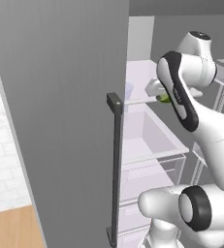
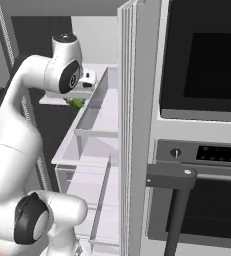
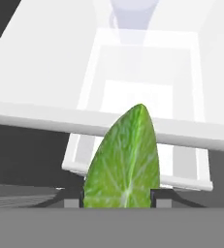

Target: Grab a lemon wedge from the fridge and one ice cube from the ice bowl, and put them in the glass of lemonade.

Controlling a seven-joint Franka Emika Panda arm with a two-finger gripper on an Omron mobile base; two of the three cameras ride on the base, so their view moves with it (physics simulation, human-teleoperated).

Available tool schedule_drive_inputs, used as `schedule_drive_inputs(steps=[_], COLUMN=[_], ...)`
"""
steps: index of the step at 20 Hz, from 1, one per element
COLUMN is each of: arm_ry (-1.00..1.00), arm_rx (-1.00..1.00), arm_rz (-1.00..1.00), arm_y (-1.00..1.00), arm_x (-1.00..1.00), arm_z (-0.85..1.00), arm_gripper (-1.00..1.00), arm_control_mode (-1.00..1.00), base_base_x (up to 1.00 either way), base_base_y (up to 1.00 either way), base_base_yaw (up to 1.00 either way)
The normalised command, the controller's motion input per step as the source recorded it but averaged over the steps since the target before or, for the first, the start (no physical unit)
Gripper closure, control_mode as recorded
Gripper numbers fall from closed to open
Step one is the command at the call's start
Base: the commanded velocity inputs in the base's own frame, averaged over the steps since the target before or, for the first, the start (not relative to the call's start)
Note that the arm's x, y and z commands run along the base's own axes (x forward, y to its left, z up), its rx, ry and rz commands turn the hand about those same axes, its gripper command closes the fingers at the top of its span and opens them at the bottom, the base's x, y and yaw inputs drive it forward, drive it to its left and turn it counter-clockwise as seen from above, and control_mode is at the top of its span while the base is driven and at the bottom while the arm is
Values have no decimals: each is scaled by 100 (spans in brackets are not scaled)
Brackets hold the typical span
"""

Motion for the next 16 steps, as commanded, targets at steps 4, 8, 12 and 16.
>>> schedule_drive_inputs(steps=[4,8,12,16], arm_ry=[0,0,0,0], arm_rx=[0,0,0,0], arm_rz=[5,1,0,0], arm_y=[23,4,1,11], arm_x=[-100,-100,-100,-68], arm_z=[-21,-38,-16,-5], arm_gripper=[100,100,100,100], arm_control_mode=[-100,-100,-100,-100], base_base_x=[0,0,0,0], base_base_y=[0,0,0,0], base_base_yaw=[0,0,0,0])
